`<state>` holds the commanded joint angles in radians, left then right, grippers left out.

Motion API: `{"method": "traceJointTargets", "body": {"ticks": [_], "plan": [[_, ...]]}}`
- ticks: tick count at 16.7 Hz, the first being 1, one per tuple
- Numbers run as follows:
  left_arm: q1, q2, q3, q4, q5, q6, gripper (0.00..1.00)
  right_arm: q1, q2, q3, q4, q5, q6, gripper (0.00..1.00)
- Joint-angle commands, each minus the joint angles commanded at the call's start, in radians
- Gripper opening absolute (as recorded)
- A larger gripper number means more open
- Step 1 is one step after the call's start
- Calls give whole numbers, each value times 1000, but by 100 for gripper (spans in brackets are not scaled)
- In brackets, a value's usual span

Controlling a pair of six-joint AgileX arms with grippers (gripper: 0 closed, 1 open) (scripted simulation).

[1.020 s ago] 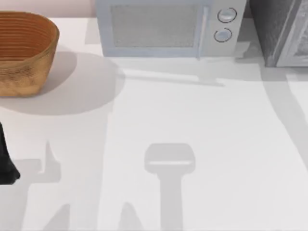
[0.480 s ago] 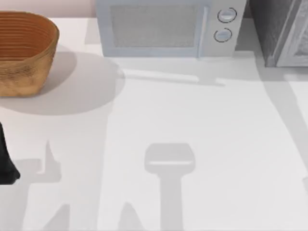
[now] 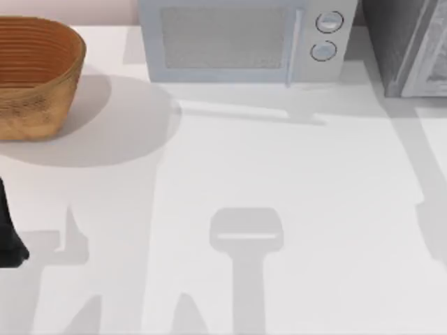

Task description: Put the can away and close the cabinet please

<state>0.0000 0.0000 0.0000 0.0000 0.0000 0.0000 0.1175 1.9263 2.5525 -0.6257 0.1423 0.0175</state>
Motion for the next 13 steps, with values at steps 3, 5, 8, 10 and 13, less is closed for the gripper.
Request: {"method": "traceJointTargets", "body": {"ticks": [3,5,8,10,13], "plan": [[0,0,0,0,0,0,100,-14,114,154,-39,-13,0,0],[0,0,0,0,0,0,100,-19,156,208,-53,-18,0,0],[0,0,0,0,0,0,100,-20,165,220,-56,-20,0,0],[0,0,0,0,0,0,100,-20,165,220,-56,-20,0,0],[0,0,0,0,0,0,100,-20,165,220,-56,-20,0,23]]}}
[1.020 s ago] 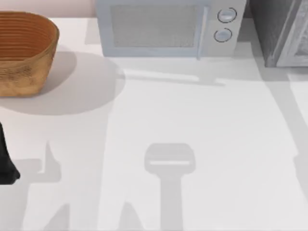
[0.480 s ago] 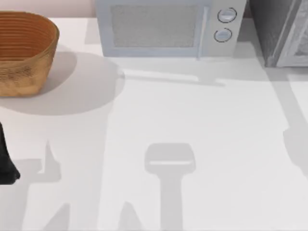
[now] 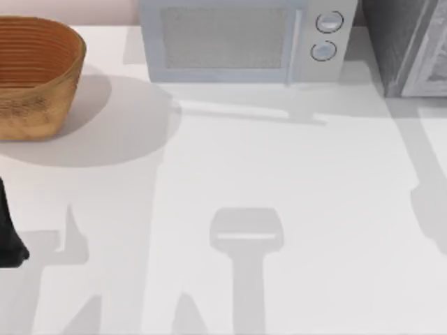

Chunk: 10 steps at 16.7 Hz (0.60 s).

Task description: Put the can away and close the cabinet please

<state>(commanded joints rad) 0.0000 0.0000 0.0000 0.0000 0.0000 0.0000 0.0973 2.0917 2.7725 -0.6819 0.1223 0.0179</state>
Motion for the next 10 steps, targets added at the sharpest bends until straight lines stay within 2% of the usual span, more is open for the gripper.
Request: {"method": "traceJointTargets", "body": {"ticks": [10], "plan": [[0,0,0,0,0,0,100,0,0,0,0,0,0,98]]}}
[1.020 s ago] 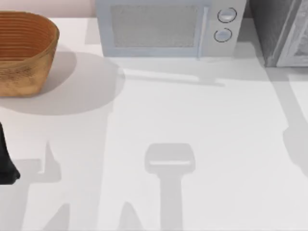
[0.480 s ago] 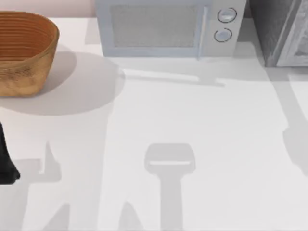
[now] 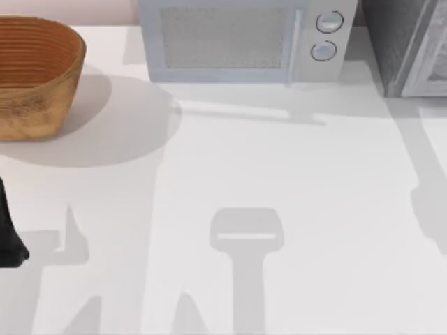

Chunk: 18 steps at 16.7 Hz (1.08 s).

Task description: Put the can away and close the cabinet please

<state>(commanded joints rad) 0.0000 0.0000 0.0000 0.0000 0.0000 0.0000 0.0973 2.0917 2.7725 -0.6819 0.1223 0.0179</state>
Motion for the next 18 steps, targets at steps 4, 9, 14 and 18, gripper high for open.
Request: {"method": "traceJointTargets", "body": {"ticks": [4,9,14,18], "plan": [[0,0,0,0,0,0,100,0,0,0,0,0,0,100],[0,0,0,0,0,0,100,2,0,0,0,0,0,100],[0,0,0,0,0,0,100,0,-96,-102,51,-20,-10,100],[0,0,0,0,0,0,100,-11,-345,-370,157,-56,-32,100]]}}
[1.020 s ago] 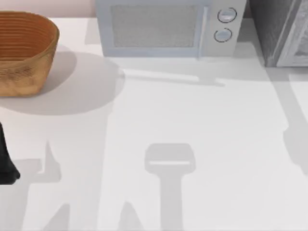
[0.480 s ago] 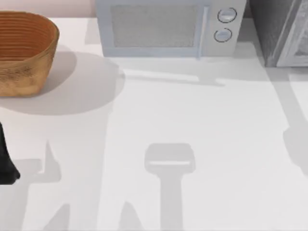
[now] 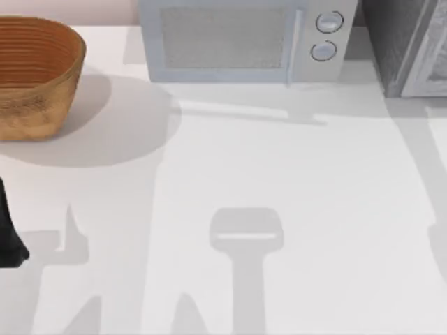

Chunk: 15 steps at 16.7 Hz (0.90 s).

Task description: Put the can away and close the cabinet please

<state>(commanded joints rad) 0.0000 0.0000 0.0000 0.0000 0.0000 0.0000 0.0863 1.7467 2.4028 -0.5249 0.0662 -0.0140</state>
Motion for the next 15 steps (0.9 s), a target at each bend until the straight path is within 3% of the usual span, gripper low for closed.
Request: {"method": "traceJointTargets", "body": {"ticks": [4,15], "plan": [[0,0,0,0,0,0,100,-17,-357,-434,129,-37,-21,100],[0,0,0,0,0,0,100,-69,-1371,-1915,441,-82,-20,100]]}}
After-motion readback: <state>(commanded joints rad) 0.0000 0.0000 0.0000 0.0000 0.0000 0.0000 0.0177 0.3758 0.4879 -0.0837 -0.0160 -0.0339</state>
